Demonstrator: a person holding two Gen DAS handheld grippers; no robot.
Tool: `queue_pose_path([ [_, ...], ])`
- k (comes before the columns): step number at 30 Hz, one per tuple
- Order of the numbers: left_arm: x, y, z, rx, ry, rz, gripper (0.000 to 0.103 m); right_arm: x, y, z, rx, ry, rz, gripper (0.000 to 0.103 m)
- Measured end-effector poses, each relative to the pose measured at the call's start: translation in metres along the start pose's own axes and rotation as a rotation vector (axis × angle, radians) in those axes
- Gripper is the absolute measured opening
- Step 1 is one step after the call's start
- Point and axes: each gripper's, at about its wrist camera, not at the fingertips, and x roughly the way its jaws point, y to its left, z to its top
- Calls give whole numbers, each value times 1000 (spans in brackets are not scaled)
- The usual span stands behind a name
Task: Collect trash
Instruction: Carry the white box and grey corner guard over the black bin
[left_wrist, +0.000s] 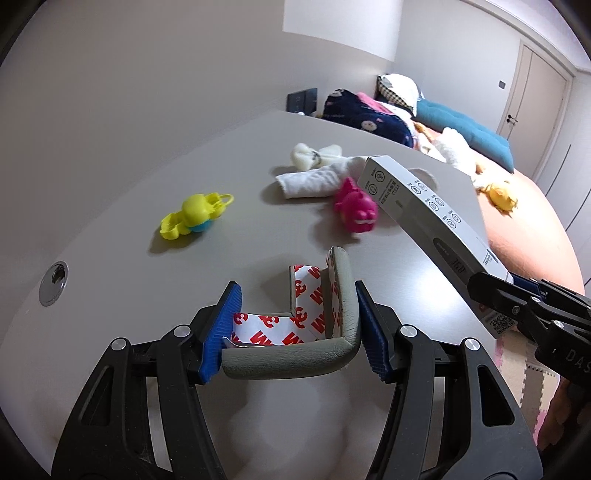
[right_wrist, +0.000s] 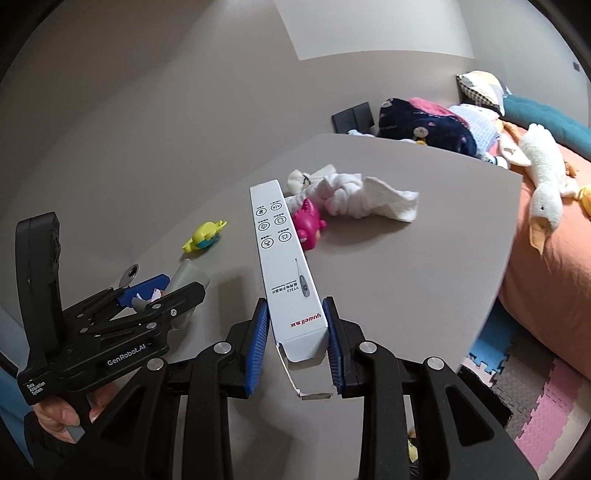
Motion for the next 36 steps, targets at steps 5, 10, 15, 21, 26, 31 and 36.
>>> queue_pose_path([
  [5, -6, -21, -2, 23, -6, -15, 60, -20, -12, -8, 16, -18, -15, 31],
  [10, -10, -46, -6, 53, -11, -39, 60, -39, -26, -18, 34, -32, -40, 31],
  [15, -12, -67, -11, 75, -14, -64, 60, -58, -36, -26, 46, -53, -54, 31],
  [21, -16, -91, -15, 109, -14, -94, 60, -81, -51, -36, 68, -83, -85, 31],
  [26, -19, -114, -18, 139, -15, -125, 60, -100, -66, -44, 91, -105, -110, 31],
  [31, -19, -138, -21, 171, -15, -158, 60, -118, -82, -52, 120, -127, -142, 31],
  [36, -19, -161, -23, 200, -8, -188, 60, -133, -99, -59, 151, -148, -170, 31],
])
